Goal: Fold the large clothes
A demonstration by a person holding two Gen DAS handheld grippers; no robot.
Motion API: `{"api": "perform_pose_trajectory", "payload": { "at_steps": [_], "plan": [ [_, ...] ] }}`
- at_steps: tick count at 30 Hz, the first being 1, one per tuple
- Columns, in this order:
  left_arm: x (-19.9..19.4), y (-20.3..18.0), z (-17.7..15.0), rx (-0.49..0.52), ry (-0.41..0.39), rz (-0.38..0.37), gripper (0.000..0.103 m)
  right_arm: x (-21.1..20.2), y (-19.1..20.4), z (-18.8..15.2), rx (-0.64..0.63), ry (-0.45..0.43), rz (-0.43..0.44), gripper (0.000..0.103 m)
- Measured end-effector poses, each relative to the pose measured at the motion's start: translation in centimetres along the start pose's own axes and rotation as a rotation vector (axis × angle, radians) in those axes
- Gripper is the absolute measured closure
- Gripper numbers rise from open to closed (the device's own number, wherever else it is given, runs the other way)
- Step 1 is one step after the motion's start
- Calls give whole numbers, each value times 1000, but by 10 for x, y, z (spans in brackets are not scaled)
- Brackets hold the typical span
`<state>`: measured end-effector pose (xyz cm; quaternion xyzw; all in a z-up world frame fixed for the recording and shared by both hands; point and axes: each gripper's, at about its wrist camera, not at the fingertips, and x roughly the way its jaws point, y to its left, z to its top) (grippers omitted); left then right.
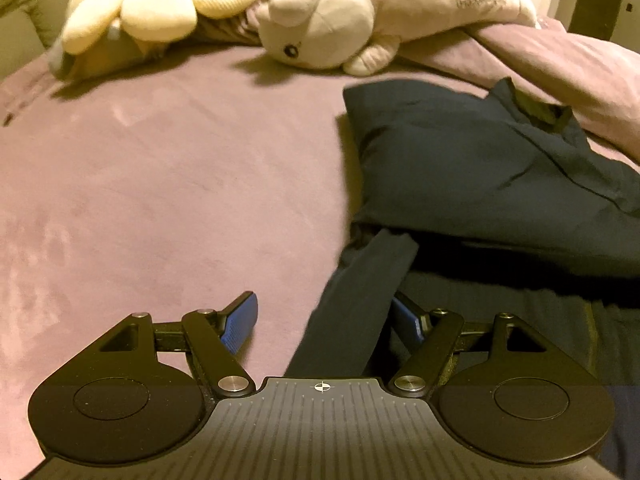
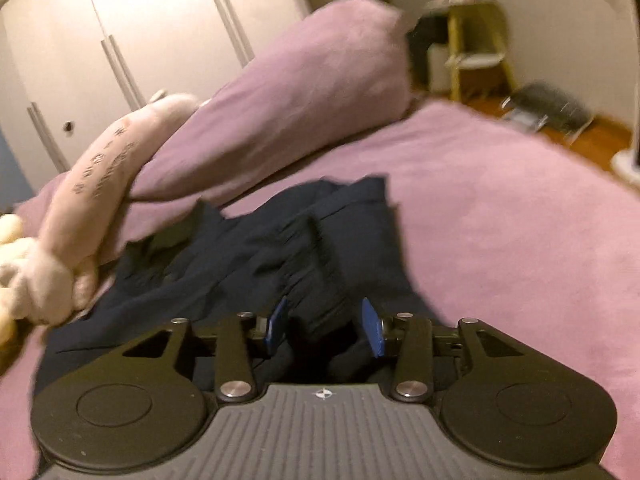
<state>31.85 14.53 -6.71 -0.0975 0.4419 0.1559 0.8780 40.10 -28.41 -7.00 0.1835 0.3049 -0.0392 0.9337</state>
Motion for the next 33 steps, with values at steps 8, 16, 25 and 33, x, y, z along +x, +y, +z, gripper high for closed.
{"api": "perform_pose_trajectory", "payload": {
  "at_steps": [8,16,25,33],
  "plan": [
    [-23,-45,26,82,-145,93,22,6,80,-9,-133,-14,209,62],
    [1,-97,39,153,-149,37,22,64,148,-55,-176,208,421,67],
    [43,-108,29,195,-144,43,12,71,26,-24,-129,104,206,103],
    [36,-94,32,101,-102,7,15,47,14,-13,-173,83,70,100]
  ]
}}
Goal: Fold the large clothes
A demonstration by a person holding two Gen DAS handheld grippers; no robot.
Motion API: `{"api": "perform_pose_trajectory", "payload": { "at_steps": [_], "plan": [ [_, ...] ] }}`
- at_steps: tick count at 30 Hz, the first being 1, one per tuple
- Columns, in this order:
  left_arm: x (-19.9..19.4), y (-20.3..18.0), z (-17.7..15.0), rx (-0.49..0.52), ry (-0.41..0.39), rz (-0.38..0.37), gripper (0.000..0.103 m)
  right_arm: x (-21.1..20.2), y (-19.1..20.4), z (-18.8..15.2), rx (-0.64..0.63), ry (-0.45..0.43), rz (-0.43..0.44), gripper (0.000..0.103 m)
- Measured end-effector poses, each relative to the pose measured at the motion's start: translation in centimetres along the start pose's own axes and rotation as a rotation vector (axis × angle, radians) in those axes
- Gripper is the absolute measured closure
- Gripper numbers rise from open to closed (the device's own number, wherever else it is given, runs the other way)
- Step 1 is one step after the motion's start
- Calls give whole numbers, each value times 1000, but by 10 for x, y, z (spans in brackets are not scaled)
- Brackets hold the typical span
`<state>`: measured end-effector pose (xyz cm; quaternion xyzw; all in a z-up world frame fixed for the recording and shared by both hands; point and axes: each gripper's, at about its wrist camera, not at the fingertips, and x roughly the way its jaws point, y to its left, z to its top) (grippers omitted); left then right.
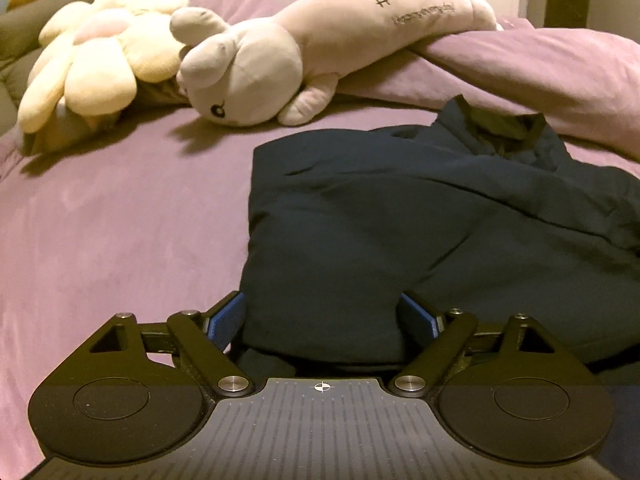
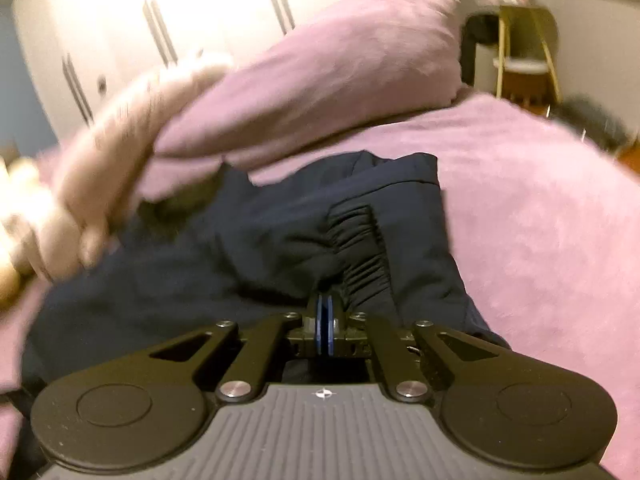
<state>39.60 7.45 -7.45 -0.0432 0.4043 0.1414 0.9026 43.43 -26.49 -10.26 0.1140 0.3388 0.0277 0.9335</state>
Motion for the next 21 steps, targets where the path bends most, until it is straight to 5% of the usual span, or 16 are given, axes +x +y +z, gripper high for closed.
{"api": "perform_pose_trajectory", "payload": {
  "at_steps": [4,9,14,17,19,21],
  "plan": [
    [5,-7,-1,34,23,10,14,21,22,-4,-164,50,-89,102],
    [20,-14,4,23,37,47,8,48,30,9,-221,65,-111,103],
    [30,-18,6,70,30,63,4,47,19,24,-121,88,-52,102],
    [19,-5,5,34,48,31,5,14,-15,21,147,95,90,93],
    [6,5,-1,9,58,-11,8,-12,-43,6,347,88,209,69],
    [-6,12,-8,-1,49,-38,8,-25,-62,-9,474,105,239,40]
  ]
}}
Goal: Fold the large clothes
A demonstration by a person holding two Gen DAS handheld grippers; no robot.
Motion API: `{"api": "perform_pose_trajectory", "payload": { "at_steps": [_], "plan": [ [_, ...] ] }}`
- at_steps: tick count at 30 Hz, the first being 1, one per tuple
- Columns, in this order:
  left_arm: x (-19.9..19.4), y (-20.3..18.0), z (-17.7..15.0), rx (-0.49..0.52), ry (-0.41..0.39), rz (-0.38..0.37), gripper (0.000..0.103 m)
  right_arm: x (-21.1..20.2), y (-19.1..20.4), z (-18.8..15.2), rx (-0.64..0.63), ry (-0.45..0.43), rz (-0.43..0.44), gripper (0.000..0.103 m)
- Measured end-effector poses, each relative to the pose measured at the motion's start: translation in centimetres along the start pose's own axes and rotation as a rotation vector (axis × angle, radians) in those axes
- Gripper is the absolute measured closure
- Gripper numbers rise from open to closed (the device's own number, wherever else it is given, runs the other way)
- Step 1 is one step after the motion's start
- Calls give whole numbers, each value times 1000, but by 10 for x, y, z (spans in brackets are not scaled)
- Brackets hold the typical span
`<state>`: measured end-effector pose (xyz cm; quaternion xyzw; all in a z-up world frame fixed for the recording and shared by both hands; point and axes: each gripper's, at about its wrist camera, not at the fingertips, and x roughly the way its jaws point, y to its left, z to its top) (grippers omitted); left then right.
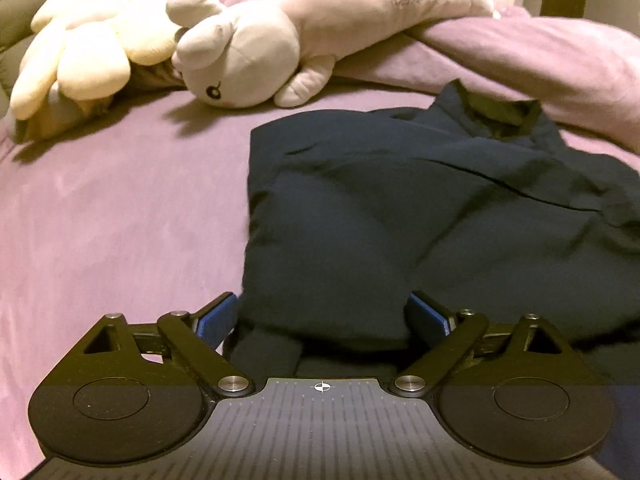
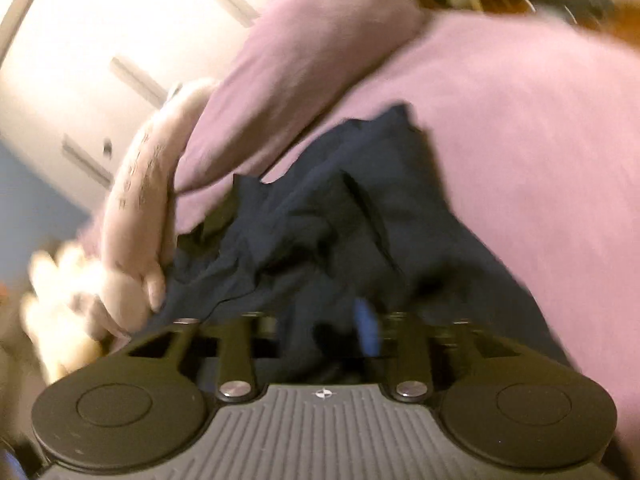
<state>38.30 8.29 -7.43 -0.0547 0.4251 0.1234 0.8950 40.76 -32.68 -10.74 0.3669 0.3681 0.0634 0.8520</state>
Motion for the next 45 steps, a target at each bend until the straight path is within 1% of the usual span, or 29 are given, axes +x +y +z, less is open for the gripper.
{"api": "perform_pose_trajectory", "payload": {
  "at_steps": [1,2,5,7,8,9,10,12,14,16,18,20,23,24,26,27,29,30,31,32,33,35,37,38,40,41,42,43,45],
  "plan": [
    [-5,2,-4,-1,-2,-8,8,-4,-10,-3,54,10,-5,39],
    [-8,2,-8,0,4,-15,8,-5,-18,-5,98,15,11,39],
    [-10,-4,-15,29,31,-23,8,4,-33,-4,228,46,59,47],
    [-7,-10,-17,61,34,5,9,13,-31,0,253,55,70,62],
    [-6,-12,-16,67,34,12,9,18,-29,1,249,57,59,66],
    [-4,-13,-15,65,31,13,9,23,-26,3,235,55,41,77],
    [-2,-14,-13,58,30,16,10,27,-23,4,206,58,22,81],
    [5,-15,-7,47,36,21,10,33,-16,9,139,48,-15,83],
    [12,-17,-3,54,36,45,10,39,-8,14,87,22,-45,83],
    [23,-21,0,82,53,92,8,47,-7,18,71,17,-79,83],
    [31,-19,0,93,70,106,7,52,-9,17,67,22,-88,84],
    [29,-11,-2,53,74,79,7,50,-6,14,7,20,-94,82],
    [17,5,-9,14,96,35,8,33,6,7,-105,27,-107,72],
    [11,10,-13,21,97,22,9,24,9,2,-146,23,-123,72],
    [-4,21,-23,47,94,26,9,0,14,-10,-235,15,-146,72],
    [-15,29,-29,55,88,28,10,-17,14,-20,-276,1,-146,69],
    [-38,48,-42,39,73,12,10,-52,12,-37,-336,-10,-113,57],
    [-53,61,-50,12,67,-9,10,-73,9,-49,-355,-23,-87,42],
    [-67,73,-58,-13,65,-42,10,-91,6,-59,-364,-33,-66,31],
    [-81,85,-68,-33,73,-84,10,-108,2,-69,-377,-33,-54,29],
    [-95,96,-78,-42,83,-113,10,-126,-4,-80,-392,-30,-55,28],
    [-125,117,-97,-28,79,-130,10,-159,-16,-101,-414,-15,-90,27],
    [-154,137,-116,3,61,-80,10,-191,-29,-121,-425,10,-118,25],
    [-167,147,-126,18,55,-43,10,-203,-35,-129,-431,26,-130,25],
    [-190,165,-144,51,47,33,10,-222,-46,-142,-446,46,-194,25],
    [-198,172,-151,60,49,54,10,-231,-54,-147,-437,50,-226,25],
    [-206,178,-158,57,54,49,10,-239,-62,-150,-414,58,-239,25],
    [-212,184,-166,36,68,15,10,-245,-72,-151,-364,70,-244,25],
    [-216,192,-181,-38,114,-98,10,-253,-89,-150,-273,82,-237,27]
  ]
}}
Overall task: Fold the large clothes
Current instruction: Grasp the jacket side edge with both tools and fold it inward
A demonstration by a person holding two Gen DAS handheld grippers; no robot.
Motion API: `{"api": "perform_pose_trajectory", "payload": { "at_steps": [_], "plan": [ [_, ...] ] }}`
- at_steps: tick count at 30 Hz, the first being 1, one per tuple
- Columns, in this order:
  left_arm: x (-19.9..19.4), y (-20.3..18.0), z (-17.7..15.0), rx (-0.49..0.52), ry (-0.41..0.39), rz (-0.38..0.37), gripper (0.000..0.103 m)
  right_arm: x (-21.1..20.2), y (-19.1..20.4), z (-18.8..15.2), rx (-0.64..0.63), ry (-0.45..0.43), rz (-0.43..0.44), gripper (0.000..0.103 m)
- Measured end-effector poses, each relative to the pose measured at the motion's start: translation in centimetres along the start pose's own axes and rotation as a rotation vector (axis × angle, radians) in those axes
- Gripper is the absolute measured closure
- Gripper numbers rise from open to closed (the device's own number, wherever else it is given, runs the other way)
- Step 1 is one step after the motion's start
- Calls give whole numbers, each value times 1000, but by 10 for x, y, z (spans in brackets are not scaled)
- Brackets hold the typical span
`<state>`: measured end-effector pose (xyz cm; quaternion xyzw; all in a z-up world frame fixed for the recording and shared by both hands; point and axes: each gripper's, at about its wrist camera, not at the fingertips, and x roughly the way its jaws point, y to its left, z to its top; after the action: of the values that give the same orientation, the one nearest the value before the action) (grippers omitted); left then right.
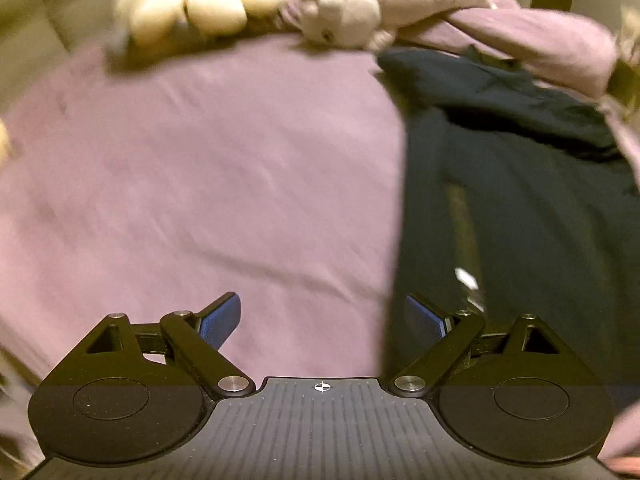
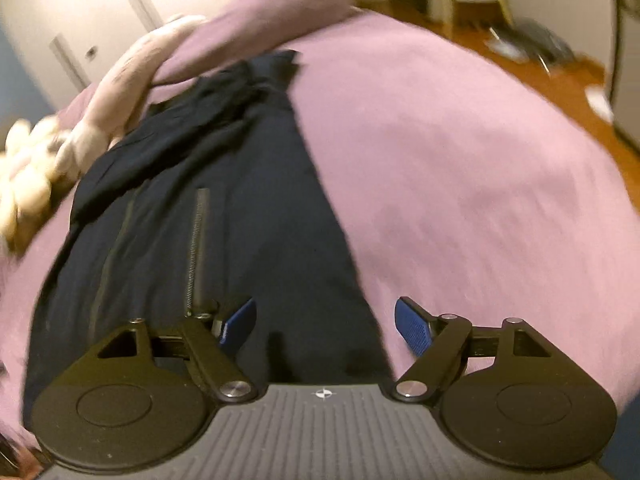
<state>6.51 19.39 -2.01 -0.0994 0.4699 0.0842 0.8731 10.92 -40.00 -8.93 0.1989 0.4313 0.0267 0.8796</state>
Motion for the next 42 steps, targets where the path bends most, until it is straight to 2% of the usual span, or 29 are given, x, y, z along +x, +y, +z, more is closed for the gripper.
{"api": "perform_pose_trajectory", "payload": {
  "at_steps": [2,3,4,9,11,15,16,18,21,23,25,27,28,29,30,31,34,37,42],
  "plan": [
    [6,2,-13,-51,52,-127,10,1,-13,-1,57,17,18,34],
    [12,0,-19,-64,75,-171,10,4,-16,-1,73,32,28,41],
    [18,-2,-22,-73,93,-187,11,6,-21,-2,96,56,56,49],
    [37,2,-30,-150,189,-243,27,10,-29,-3,124,106,96,57],
    [35,3,-33,-136,192,-261,30,7,-29,-2,120,116,117,63],
    [38,6,-30,-140,202,-269,50,4,-28,1,105,135,163,75],
    [34,7,-31,-150,193,-283,57,3,-31,2,121,138,192,75],
    [30,10,-29,-165,178,-308,63,3,-33,5,152,141,231,75],
    [27,11,-26,-184,164,-352,63,9,-36,6,168,163,228,72],
    [30,9,-25,-183,175,-349,60,15,-39,4,191,186,231,70],
    [35,7,-25,-189,197,-354,47,19,-41,2,211,206,243,69],
    [37,2,-24,-176,209,-358,40,20,-39,2,201,210,248,70],
    [36,1,-23,-164,213,-356,40,19,-38,2,189,209,249,73],
    [36,-2,-22,-151,212,-350,42,18,-35,3,174,209,253,74],
    [34,-4,-20,-139,206,-349,49,16,-34,5,165,206,260,77],
    [32,-4,-17,-131,201,-350,62,14,-33,8,163,201,276,79],
    [27,-4,-7,-150,194,-395,75,10,-29,18,195,172,354,81],
    [20,-4,8,-198,151,-462,79,10,-22,33,231,130,409,82],
    [5,-3,52,-286,22,-526,82,17,-10,74,279,44,448,83]
  ]
}}
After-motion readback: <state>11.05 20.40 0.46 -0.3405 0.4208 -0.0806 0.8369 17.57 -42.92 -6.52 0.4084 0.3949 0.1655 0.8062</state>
